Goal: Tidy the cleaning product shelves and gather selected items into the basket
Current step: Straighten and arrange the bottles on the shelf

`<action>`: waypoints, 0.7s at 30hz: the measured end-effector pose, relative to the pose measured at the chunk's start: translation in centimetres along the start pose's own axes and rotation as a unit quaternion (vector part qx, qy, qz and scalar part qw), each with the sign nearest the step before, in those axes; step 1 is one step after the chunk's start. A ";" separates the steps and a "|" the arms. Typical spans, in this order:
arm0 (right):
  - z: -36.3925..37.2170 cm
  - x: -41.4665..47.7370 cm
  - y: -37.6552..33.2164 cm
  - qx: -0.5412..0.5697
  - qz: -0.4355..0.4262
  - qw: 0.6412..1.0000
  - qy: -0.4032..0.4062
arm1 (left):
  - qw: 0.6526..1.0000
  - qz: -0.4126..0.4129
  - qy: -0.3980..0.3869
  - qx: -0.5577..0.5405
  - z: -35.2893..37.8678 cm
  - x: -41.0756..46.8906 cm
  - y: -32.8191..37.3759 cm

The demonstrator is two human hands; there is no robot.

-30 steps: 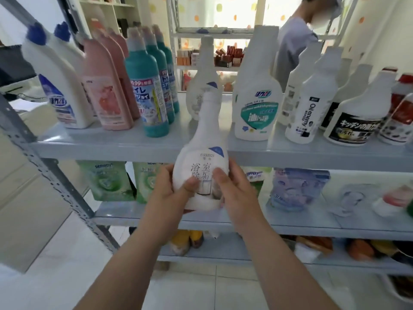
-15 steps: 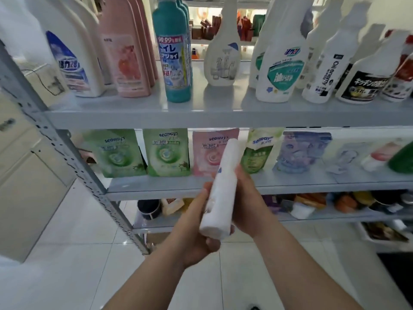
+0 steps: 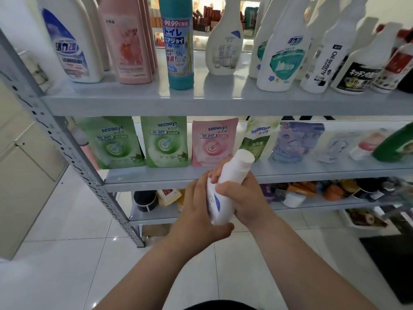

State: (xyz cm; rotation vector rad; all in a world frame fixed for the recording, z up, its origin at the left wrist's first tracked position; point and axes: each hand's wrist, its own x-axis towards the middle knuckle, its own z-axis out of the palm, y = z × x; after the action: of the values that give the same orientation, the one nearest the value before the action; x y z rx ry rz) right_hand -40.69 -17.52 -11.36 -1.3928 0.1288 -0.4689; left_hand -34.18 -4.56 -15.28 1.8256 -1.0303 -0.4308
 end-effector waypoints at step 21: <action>-12.1 1.3 2.1 0.343 0.304 0.887 0.050 | 0.716 -0.343 -0.004 -0.608 8.6 3.3 6.6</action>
State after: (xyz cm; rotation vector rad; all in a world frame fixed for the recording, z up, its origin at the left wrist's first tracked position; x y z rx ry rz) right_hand -43.38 -28.88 -15.39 -0.5740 0.4272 -0.0347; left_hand -41.12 -13.33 -13.16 0.8521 0.1321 -1.2105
